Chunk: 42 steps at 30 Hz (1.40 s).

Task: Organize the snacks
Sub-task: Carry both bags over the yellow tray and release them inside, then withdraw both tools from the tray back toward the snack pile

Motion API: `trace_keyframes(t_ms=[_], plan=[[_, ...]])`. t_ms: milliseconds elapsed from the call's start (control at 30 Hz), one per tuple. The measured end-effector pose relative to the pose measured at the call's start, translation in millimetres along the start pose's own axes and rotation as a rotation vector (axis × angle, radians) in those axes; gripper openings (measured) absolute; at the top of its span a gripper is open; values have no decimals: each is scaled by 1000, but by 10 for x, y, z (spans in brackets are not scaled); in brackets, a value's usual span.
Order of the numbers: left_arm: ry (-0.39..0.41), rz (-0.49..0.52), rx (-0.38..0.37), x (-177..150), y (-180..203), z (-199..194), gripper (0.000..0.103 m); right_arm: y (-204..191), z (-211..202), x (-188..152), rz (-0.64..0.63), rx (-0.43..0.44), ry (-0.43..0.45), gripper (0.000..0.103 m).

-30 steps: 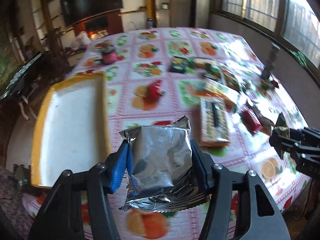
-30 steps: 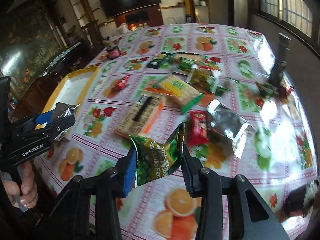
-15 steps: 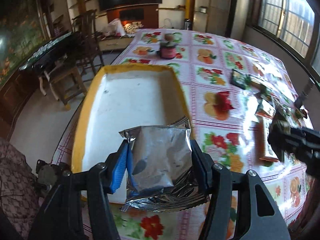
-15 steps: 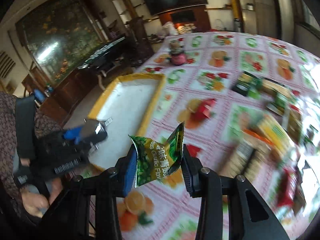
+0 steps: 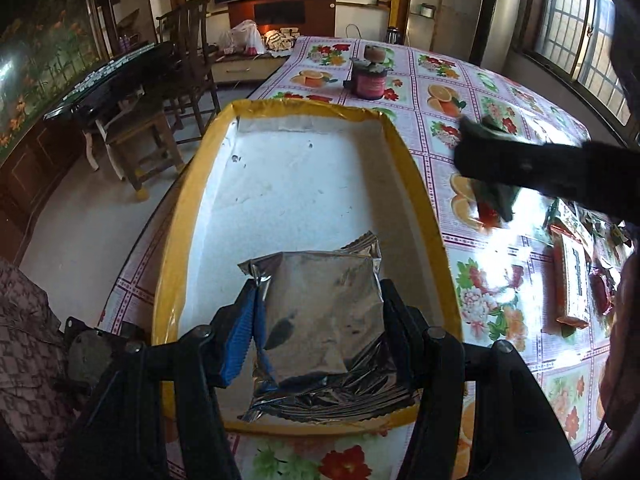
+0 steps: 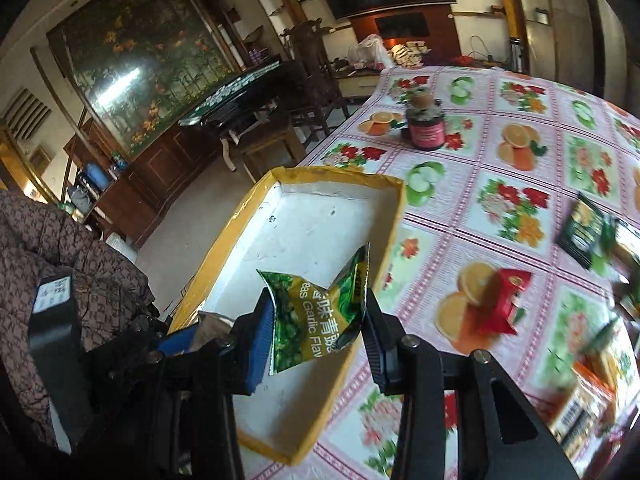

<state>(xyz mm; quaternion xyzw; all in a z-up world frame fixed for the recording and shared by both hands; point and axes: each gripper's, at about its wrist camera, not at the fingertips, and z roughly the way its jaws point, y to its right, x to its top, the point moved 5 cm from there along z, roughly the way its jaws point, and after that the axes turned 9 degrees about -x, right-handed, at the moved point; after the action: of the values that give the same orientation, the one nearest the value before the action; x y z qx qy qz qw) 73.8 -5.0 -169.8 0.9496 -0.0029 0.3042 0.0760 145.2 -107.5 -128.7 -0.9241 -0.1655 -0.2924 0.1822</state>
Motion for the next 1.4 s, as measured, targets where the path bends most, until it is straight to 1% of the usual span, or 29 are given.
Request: trace_keyframes(t_ms=[200, 400, 467, 567, 600, 633, 667, 767, 900, 1000, 1067, 1100, 1200, 1300, 1400], plan=[[-20, -9, 11, -4, -91, 96, 60, -145, 250, 68, -40, -1, -30, 40], [-40, -6, 25, -16, -115, 203, 60, -217, 466, 65, -66, -12, -65, 41], [-52, -3, 29, -37, -125, 244, 62, -227, 524, 56, -72, -15, -72, 41], [-62, -7, 32, -57, -145, 279, 62, -247, 587, 44, -70, -12, -85, 44], [-63, -9, 32, -60, -150, 282, 63, -251, 598, 39, -70, -14, -87, 47], [-62, -12, 38, -49, -147, 282, 64, -248, 600, 36, -69, -19, -88, 49], [-60, -13, 44, -44, -155, 272, 69, -248, 602, 35, -67, -18, -90, 49], [-40, -16, 64, -23, -173, 212, 82, -238, 556, 40, -56, -8, -85, 49], [-13, -12, 80, 2, -154, 110, 85, -157, 345, 63, -27, 3, -31, 51], [11, -22, 85, 25, -146, 15, 87, -43, 154, 50, 29, 38, 6, 53], [21, -34, 91, 36, -157, -36, 88, -22, 112, 36, 57, 82, -3, 58], [28, -41, 94, 38, -165, -74, 88, -43, 128, 37, 51, 92, -14, 59], [44, -51, 102, 38, -185, -185, 88, -123, 172, 23, 24, 77, -25, 59], [66, -52, 119, 49, -188, -315, 88, -128, 65, -28, 45, 101, -5, 58], [102, -52, 134, 83, -171, -465, 88, -28, -180, -121, 72, 103, 43, 59]])
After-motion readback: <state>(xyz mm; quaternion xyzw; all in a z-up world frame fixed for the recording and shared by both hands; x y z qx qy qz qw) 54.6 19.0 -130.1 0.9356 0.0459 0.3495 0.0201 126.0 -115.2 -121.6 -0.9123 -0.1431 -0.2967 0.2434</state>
